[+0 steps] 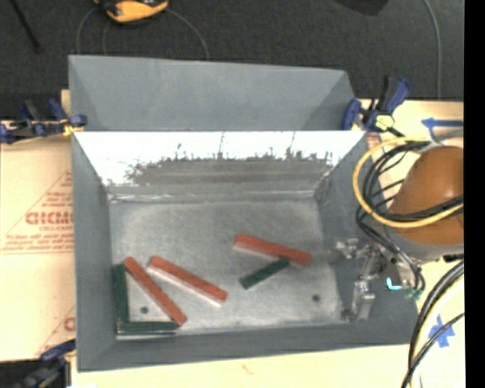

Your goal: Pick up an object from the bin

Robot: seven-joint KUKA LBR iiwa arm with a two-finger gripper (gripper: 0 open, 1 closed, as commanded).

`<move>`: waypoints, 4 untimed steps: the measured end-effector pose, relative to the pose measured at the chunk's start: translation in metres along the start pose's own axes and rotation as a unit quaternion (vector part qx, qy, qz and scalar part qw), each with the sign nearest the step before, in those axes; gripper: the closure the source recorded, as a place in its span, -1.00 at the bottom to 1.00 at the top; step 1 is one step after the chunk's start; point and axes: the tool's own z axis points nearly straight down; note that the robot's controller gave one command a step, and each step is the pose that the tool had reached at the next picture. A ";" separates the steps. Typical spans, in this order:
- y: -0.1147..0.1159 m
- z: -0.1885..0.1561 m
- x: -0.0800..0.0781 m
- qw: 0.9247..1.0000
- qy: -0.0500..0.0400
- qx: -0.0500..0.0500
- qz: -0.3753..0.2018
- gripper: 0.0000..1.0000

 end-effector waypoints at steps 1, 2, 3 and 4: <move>0.000 -0.004 -0.002 1.000 -0.004 0.001 -0.002 -1.00; 0.059 0.059 -0.041 0.998 -0.005 0.001 -0.064 -1.00; 0.082 0.047 -0.055 0.996 -0.002 0.001 -0.089 -1.00; 0.089 0.036 -0.070 0.996 -0.006 0.001 -0.086 -1.00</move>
Offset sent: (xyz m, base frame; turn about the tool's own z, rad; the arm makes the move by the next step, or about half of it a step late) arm 0.0463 0.0737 -0.0737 -0.1547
